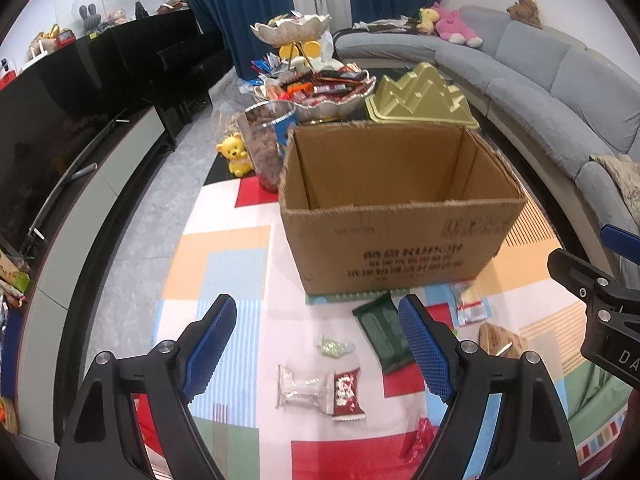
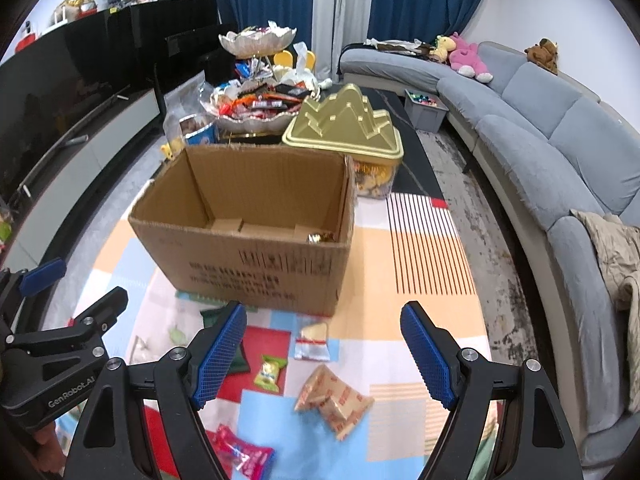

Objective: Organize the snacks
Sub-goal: 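Withdraw both open tools from the box back toward the snacks, then grasp the pink candy with the right tool while the left tool grasps the red-wrapped chocolate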

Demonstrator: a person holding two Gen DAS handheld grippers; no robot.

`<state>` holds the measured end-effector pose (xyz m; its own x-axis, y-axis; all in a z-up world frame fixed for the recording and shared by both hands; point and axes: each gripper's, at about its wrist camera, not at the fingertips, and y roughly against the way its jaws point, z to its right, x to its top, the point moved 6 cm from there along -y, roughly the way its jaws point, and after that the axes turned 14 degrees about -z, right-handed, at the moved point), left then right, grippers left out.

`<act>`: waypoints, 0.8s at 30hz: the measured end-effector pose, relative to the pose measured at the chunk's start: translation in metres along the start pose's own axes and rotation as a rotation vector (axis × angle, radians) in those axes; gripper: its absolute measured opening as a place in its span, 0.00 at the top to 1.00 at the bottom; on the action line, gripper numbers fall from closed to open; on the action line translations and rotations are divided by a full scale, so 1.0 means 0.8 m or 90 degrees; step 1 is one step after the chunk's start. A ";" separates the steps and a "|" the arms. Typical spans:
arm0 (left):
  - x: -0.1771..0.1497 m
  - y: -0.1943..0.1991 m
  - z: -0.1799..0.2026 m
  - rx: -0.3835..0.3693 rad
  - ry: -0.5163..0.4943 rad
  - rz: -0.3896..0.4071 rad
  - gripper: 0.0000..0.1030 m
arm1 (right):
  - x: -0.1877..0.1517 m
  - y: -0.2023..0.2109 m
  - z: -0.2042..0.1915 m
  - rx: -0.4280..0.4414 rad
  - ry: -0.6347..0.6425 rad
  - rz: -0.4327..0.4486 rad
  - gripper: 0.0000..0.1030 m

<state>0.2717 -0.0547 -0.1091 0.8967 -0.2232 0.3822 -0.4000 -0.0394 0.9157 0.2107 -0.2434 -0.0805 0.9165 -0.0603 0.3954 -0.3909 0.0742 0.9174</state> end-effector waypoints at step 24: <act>-0.091 -0.062 0.010 -0.039 -0.045 -0.066 0.23 | -0.115 -0.054 -0.056 0.041 0.040 -0.129 0.22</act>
<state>0.2243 -0.0443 -0.1834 0.9166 -0.2887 0.2767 -0.2912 -0.0076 0.9566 0.1469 -0.1964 -0.1586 0.9796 -0.0057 0.2009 -0.2009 0.0027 0.9796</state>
